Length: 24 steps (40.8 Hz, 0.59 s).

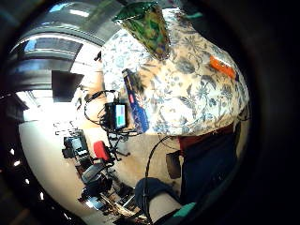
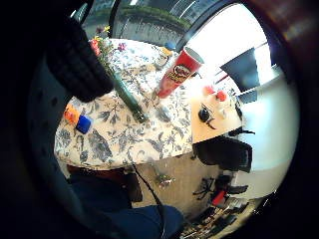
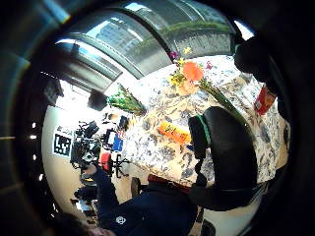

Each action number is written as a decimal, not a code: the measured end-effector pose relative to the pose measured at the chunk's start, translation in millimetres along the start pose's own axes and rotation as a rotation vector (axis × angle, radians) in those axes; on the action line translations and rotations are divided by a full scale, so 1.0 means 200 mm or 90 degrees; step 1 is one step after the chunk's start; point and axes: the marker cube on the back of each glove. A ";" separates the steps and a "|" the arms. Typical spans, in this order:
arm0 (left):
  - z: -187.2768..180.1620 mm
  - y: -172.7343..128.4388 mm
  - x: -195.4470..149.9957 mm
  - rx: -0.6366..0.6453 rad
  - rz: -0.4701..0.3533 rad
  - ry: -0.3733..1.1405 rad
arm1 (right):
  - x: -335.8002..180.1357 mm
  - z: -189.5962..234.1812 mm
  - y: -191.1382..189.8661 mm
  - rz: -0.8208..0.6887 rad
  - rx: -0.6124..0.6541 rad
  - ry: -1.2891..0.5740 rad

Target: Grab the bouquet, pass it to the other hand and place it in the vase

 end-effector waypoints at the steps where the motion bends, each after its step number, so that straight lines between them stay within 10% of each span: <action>1: 0.00 0.00 0.00 0.001 0.001 0.001 | 0.00 0.00 0.00 0.001 -0.001 0.001; 24: -0.07 -0.03 0.07 0.043 0.026 -0.006 | 0.12 -0.09 -0.12 0.083 -0.110 0.120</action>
